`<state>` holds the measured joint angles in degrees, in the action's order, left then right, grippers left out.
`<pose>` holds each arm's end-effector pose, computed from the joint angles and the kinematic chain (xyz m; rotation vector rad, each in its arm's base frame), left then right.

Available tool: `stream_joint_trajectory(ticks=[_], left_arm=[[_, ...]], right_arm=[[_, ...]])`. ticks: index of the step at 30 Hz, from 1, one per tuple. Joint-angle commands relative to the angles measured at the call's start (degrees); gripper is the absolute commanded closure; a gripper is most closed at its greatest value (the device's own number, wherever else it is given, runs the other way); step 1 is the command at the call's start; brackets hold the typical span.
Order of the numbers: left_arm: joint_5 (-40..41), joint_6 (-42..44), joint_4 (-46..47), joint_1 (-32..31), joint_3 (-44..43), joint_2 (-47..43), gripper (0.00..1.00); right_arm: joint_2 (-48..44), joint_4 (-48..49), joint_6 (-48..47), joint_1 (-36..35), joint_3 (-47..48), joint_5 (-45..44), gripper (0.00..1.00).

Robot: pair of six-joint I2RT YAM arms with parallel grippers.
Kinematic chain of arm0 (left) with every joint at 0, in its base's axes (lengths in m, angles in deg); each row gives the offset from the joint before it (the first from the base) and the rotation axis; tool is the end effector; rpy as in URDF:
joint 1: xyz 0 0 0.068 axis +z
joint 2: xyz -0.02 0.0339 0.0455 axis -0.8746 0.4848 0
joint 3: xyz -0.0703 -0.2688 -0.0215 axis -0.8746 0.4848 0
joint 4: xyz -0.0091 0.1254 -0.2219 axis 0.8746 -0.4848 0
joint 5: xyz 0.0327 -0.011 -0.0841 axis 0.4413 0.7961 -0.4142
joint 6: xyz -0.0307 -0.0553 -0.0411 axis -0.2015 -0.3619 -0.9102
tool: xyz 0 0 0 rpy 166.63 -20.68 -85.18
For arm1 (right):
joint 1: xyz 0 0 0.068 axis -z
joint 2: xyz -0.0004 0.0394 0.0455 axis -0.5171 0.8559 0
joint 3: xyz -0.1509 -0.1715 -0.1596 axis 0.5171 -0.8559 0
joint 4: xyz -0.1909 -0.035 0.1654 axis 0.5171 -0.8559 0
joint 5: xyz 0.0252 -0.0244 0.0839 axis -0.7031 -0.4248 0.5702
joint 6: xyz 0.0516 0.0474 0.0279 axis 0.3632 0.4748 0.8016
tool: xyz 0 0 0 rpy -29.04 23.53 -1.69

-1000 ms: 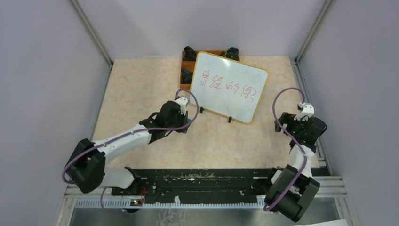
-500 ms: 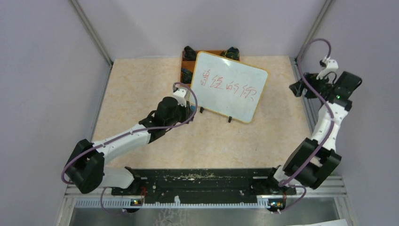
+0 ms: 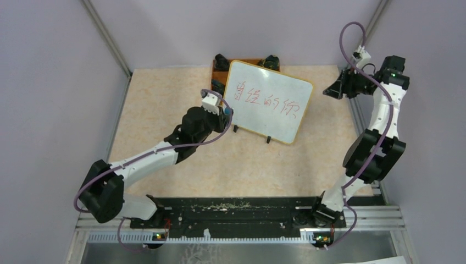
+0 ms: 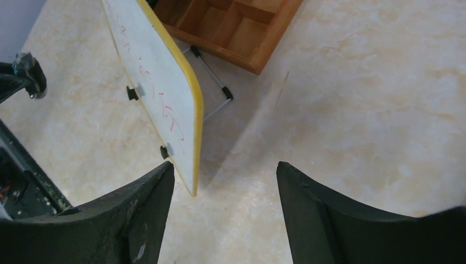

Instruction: Erase the whiteboard

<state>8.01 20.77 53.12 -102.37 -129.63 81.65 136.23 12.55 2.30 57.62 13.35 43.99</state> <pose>0.2521 -0.2102 0.2747 0.3870 1.7908 -0.5177 0.3520 -0.1160 0.3526 -0.3863 2.0776 0.6950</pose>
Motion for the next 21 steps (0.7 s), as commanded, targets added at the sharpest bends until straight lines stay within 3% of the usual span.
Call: stream_joint_trajectory(ticks=[1, 6, 11, 21], left_arm=[[-0.5, 2.7, 5.1, 0.1, -5.5, 2.8, 0.85], [-2.1, 3.9, 4.9, 0.1, -8.9, 5.7, 0.85], [-2.2, 3.9, 4.9, 0.1, -9.4, 5.7, 0.85], [-2.1, 4.0, 3.5, 0.1, -9.4, 3.0, 0.85]], right_arm=[[0.8, -3.5, -2.6, -3.0, 4.4, 5.3, 0.32], [4.1, -6.2, -3.3, -4.0, 8.5, 10.3, 0.33], [7.7, -8.7, -3.2, -4.5, 13.5, 12.7, 0.44], [9.5, -10.0, -4.9, -8.1, 13.0, 12.9, 0.48]])
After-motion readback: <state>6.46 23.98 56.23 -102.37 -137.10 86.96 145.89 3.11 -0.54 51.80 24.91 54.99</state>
